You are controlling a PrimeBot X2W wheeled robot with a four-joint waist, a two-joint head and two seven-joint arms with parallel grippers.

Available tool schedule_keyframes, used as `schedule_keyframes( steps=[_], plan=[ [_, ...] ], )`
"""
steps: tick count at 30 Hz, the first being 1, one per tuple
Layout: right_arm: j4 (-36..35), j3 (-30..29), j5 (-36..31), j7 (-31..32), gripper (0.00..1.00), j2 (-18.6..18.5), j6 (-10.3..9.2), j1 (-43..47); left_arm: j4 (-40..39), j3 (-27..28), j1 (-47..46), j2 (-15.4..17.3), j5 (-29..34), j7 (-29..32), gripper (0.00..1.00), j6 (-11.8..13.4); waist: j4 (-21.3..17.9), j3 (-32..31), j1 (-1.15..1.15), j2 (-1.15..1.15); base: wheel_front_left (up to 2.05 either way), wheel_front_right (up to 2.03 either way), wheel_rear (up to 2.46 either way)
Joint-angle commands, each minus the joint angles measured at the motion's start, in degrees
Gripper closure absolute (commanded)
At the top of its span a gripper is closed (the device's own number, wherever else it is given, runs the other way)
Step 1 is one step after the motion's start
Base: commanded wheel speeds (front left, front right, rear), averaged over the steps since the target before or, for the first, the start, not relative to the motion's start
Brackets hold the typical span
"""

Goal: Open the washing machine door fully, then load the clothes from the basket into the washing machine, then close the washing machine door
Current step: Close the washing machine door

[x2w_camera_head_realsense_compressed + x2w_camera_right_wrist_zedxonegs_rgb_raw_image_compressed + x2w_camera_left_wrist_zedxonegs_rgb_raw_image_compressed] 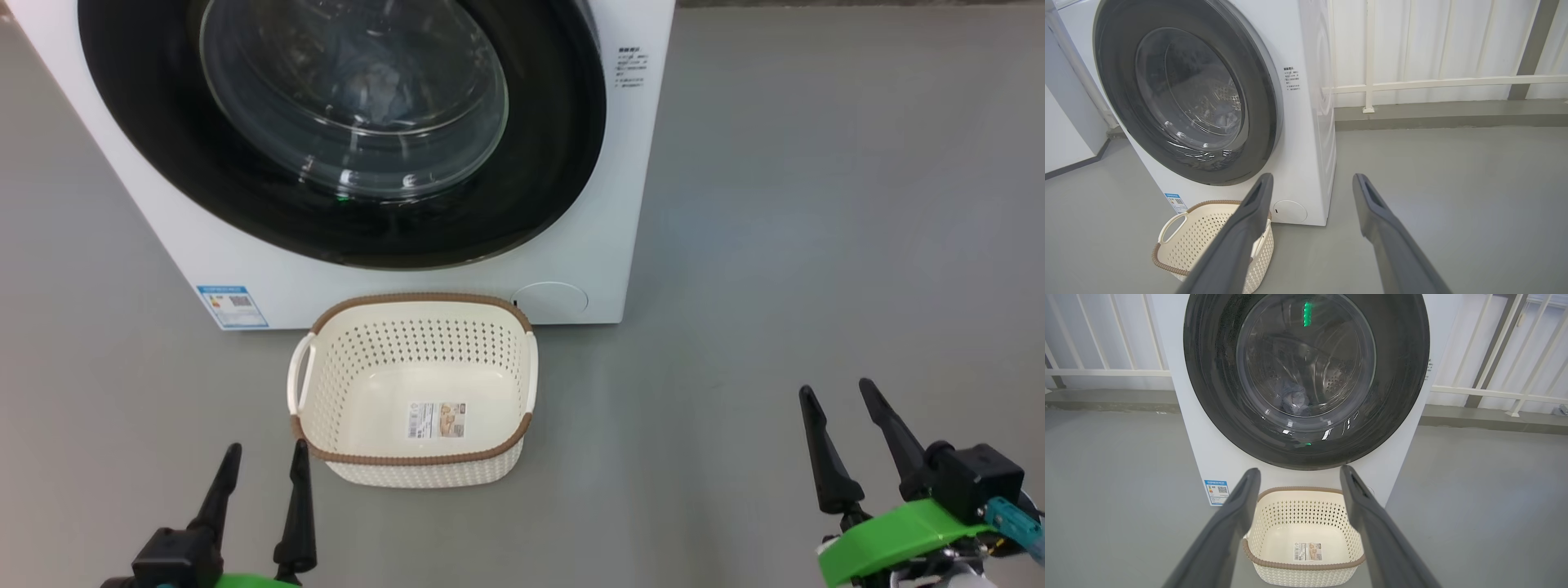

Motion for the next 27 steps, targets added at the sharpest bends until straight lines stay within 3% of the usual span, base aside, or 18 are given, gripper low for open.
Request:
schedule_keyframes(
  steps=[1, 12, 27],
  plan=[
    [-2.8, 0.8, -1.0, 0.4, 0.0, 0.2, 0.02, 0.8, -1.9, 2.2, -0.5, 1.1, -0.5, 0.1, 0.0, 0.8, -1.1, -1.3, 0.0, 0.0, 0.0, 0.0, 0.0],
    [-11.3, -1.3, -2.7, 4.6, 0.0, 2.4, 0.02, 8.7, -2.8, 2.1, 1.2, 1.6, -1.2, 0.8, 0.0, 1.2, -2.2, -3.4, 0.0, 0.0, 0.0, 0.0, 0.0],
    [-13.7, -2.0, -3.0, 5.9, 0.0, 2.9, 0.02, 9.8, -3.0, 1.9, 1.5, 2.1, -1.8, 1.0, 0.0, 1.9, -2.3, -3.5, 0.0, 0.0, 0.0, 0.0, 0.0]
  ],
)
